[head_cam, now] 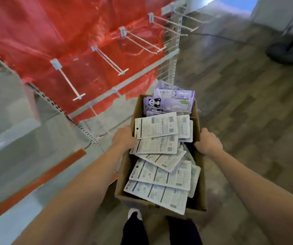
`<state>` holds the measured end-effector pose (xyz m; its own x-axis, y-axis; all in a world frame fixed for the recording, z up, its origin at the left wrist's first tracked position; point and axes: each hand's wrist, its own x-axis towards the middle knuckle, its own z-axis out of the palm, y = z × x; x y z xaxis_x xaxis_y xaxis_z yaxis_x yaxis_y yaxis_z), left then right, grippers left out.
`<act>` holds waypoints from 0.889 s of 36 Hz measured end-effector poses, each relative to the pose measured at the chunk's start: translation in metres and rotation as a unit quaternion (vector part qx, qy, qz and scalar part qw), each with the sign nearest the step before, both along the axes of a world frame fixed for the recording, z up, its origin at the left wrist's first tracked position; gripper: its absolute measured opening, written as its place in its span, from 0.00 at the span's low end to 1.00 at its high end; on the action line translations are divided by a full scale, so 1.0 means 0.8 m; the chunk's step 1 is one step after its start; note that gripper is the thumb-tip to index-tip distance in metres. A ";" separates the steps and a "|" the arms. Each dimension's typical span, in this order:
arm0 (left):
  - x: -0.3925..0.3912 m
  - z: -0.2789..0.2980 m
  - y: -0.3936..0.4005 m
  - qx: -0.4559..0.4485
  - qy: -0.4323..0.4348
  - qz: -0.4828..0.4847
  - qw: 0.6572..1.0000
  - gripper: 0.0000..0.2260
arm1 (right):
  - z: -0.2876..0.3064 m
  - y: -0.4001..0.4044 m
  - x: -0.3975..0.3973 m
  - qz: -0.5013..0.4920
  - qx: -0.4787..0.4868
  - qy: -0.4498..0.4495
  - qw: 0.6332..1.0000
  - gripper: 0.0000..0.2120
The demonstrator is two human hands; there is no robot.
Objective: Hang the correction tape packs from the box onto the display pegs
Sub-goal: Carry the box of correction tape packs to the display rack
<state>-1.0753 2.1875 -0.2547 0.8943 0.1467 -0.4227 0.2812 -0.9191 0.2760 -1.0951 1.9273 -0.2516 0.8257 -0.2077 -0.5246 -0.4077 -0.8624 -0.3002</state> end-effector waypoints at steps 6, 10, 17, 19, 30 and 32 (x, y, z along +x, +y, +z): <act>0.016 -0.085 -0.013 0.003 0.016 -0.056 0.998 0.15 | -0.094 0.005 -0.044 -0.109 0.007 0.025 0.994 0.19; 0.014 -0.165 -0.025 0.003 0.036 -0.071 0.997 0.15 | -0.178 0.004 -0.062 -0.155 0.017 0.048 0.987 0.21; 0.005 -0.333 -0.040 -0.001 0.018 -0.054 0.998 0.13 | -0.340 -0.004 -0.072 -0.167 0.010 0.044 0.985 0.22; 0.003 -0.388 -0.042 -0.008 0.001 -0.059 0.998 0.11 | -0.391 -0.007 -0.076 -0.173 0.003 0.035 0.984 0.21; 0.020 -0.611 -0.040 -0.061 -0.102 -0.060 0.991 0.11 | -0.614 -0.017 -0.054 -0.165 -0.029 -0.068 0.984 0.18; 0.027 -0.639 -0.039 -0.064 -0.121 -0.059 0.989 0.10 | -0.644 -0.016 -0.048 -0.163 -0.037 -0.089 0.982 0.20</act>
<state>-1.0537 2.1566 -0.7662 0.9792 -0.0048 -0.2027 0.0862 -0.8949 0.4378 -1.1332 1.9142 -0.7670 0.7862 -0.5086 -0.3511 -0.6125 -0.7169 -0.3329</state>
